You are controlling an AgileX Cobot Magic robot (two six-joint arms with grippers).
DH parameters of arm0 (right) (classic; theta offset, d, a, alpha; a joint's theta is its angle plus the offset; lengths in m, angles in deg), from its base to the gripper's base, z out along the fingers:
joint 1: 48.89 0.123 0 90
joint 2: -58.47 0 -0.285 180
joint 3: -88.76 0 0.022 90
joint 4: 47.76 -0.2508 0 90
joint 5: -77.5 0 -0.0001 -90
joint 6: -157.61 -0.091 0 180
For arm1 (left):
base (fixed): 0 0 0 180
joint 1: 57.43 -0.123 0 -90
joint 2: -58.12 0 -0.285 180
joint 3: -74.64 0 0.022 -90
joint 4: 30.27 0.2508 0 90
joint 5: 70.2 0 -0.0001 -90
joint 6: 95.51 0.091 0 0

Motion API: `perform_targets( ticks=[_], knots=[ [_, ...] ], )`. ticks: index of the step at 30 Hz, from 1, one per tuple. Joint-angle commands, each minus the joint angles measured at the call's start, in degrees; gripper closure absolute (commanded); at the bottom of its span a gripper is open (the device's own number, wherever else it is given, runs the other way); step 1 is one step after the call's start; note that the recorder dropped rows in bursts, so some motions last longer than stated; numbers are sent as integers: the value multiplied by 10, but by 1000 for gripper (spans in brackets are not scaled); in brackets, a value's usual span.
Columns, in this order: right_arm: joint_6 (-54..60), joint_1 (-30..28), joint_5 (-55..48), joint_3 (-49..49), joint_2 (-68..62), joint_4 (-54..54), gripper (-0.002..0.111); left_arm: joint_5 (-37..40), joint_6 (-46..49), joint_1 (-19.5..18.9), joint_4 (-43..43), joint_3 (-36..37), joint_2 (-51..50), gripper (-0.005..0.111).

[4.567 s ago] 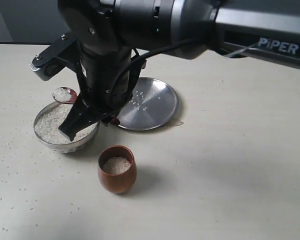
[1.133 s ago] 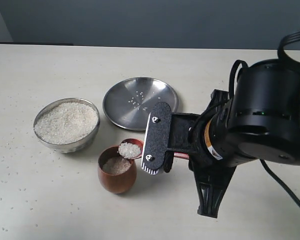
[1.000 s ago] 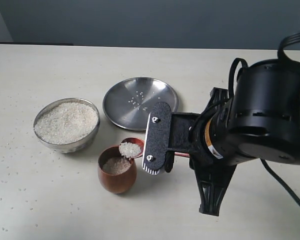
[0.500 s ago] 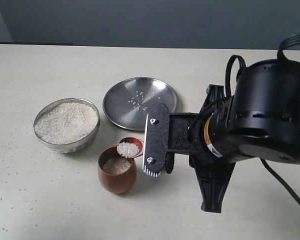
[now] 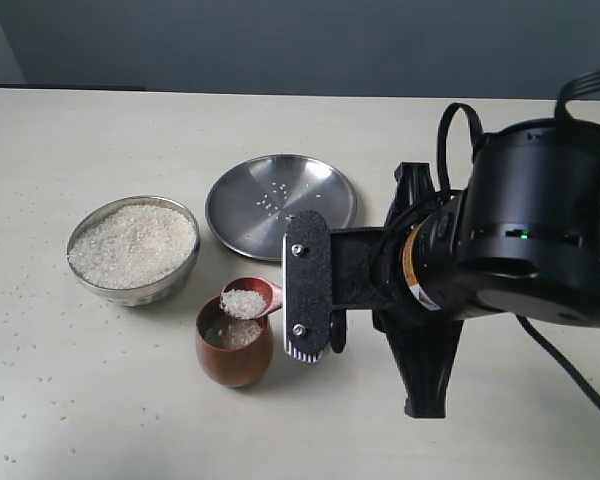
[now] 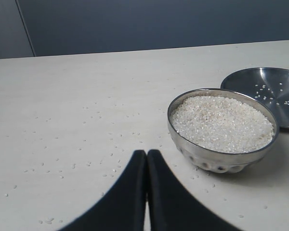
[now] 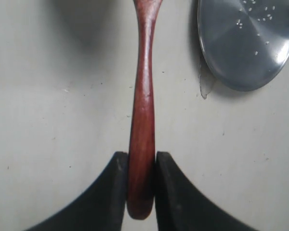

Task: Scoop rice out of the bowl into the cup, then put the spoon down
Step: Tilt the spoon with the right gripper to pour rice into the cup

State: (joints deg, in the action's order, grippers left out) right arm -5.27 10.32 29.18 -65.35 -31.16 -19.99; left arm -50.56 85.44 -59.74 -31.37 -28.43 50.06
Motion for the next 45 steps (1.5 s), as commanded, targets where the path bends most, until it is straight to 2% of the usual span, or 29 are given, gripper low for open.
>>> perform_targets(
  ticks=[1,35,40,45],
  knots=[
    [26,2,5,2,4,6,109,-5,-3,-1,1,3,3,106],
    [68,2,44,2,3,127,109,-5,-3,-1,1,3,3,106],
    [68,45,40,2,-10,169,109,-5,-3,-1,1,3,3,106],
    [-4,48,26,2,-47,193,109,-5,-3,-1,1,3,3,106]
  ],
)
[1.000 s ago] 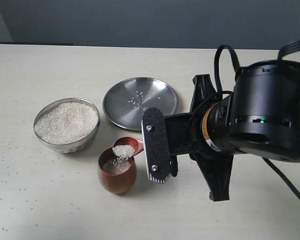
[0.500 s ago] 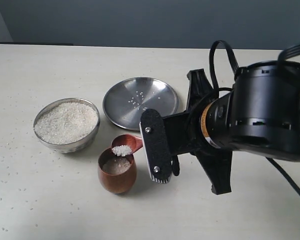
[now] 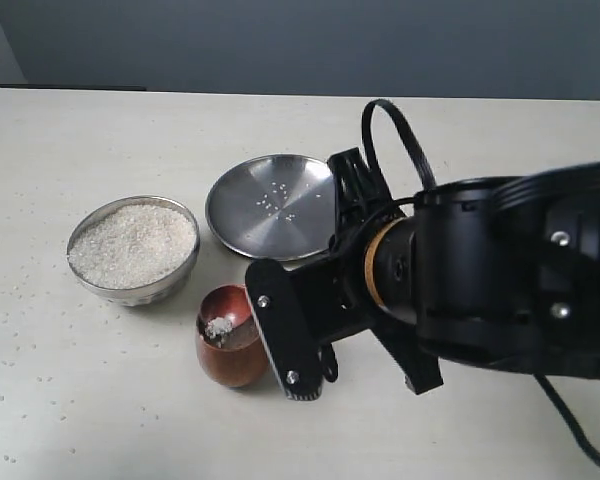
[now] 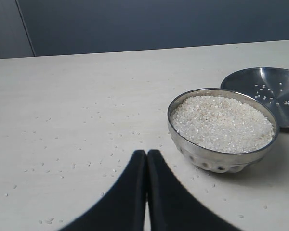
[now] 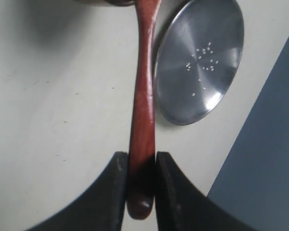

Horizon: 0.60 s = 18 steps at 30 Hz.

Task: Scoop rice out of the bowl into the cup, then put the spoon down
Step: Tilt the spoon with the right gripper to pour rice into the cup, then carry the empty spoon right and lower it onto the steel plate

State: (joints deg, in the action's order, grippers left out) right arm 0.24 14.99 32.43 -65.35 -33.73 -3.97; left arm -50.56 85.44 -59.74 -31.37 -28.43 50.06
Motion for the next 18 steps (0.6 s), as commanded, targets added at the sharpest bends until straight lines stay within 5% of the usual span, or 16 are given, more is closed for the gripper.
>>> perform_targets(
  ticks=[1,18],
  knots=[
    [-70,1,-4,2,-22,40,109,-5,-3,-1,1,3,3,106],
    [-72,2,-89,2,-19,131,109,-5,-3,-1,1,3,3,106]
  ],
)
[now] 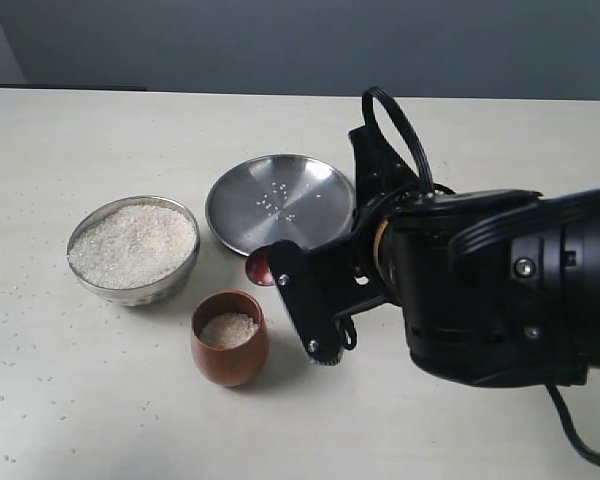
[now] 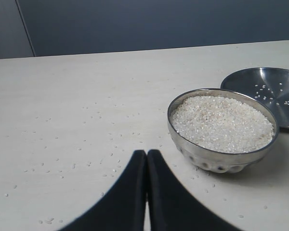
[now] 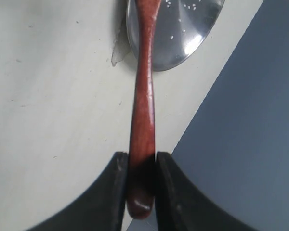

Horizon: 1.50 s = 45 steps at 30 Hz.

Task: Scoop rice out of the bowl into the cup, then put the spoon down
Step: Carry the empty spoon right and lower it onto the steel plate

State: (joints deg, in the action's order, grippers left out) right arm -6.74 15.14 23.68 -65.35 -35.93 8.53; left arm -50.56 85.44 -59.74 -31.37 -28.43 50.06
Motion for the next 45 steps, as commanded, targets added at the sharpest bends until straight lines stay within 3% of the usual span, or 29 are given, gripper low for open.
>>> perform_targets(
  ticks=[1,8,15,22,26,33,45],
  knots=[
    [-2,1,-2,2,4,6,109,-5,-3,-1,1,3,3,106],
    [-52,-1,16,2,7,18,109,-5,-3,-1,1,3,3,106],
    [-289,-3,63,2,-4,45,109,-5,-3,-1,1,3,3,106],
    [-475,-93,153,1,-11,34,109,-5,-3,-1,1,3,3,106],
    [-562,-173,272,-7,-17,7,109,-5,-3,-1,1,3,3,106],
    [-578,-280,422,-57,-100,-123,109,-5,-3,-1,1,3,3,106],
    [-573,-280,437,-215,-307,-206,109,-5,-3,-1,1,3,3,106]
  ],
)
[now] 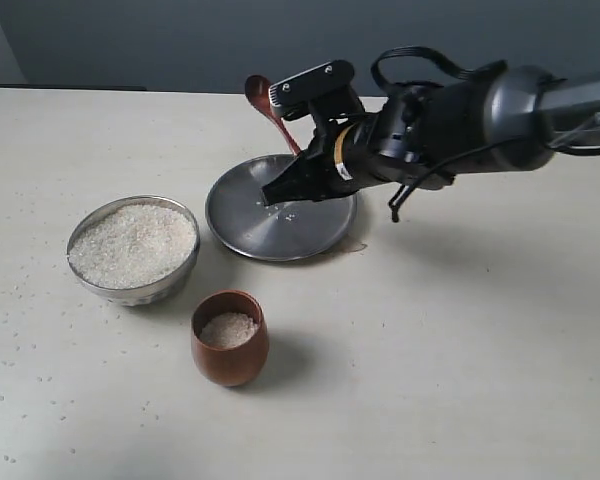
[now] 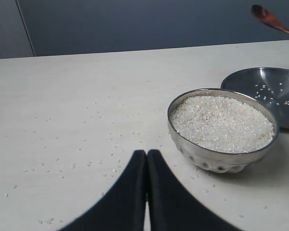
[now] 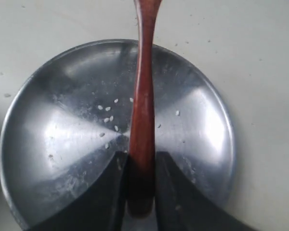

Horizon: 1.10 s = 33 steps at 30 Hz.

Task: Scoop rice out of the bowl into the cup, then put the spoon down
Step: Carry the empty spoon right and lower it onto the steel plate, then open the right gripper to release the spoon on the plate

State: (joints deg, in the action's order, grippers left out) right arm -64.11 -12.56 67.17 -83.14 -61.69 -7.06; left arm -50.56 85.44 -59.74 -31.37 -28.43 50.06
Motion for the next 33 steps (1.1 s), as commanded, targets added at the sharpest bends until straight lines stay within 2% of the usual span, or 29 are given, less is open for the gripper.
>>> perform_targets(
  ticks=[1,8,16,20,22,27,29,33],
  knots=[
    [0,-3,2,-42,-61,-63,109,-5,-3,-1,1,3,3,106],
    [2,-2,-18,-44,-101,-105,109,-5,-3,-1,1,3,3,106],
    [100,0,-33,-44,-101,-220,109,-5,-3,-1,1,3,3,106],
    [127,15,-33,-44,-100,-224,109,-5,-3,-1,1,3,3,106],
    [127,22,-33,-44,-100,-224,102,-5,-3,-1,1,3,3,106],
    [127,25,-56,-44,-99,-234,72,-5,-3,-1,1,3,3,106],
    [127,25,-67,-44,-96,-231,68,-5,-3,-1,1,3,3,106],
    [128,26,-68,-44,-68,-218,68,-5,-3,-1,1,3,3,106]
  ],
)
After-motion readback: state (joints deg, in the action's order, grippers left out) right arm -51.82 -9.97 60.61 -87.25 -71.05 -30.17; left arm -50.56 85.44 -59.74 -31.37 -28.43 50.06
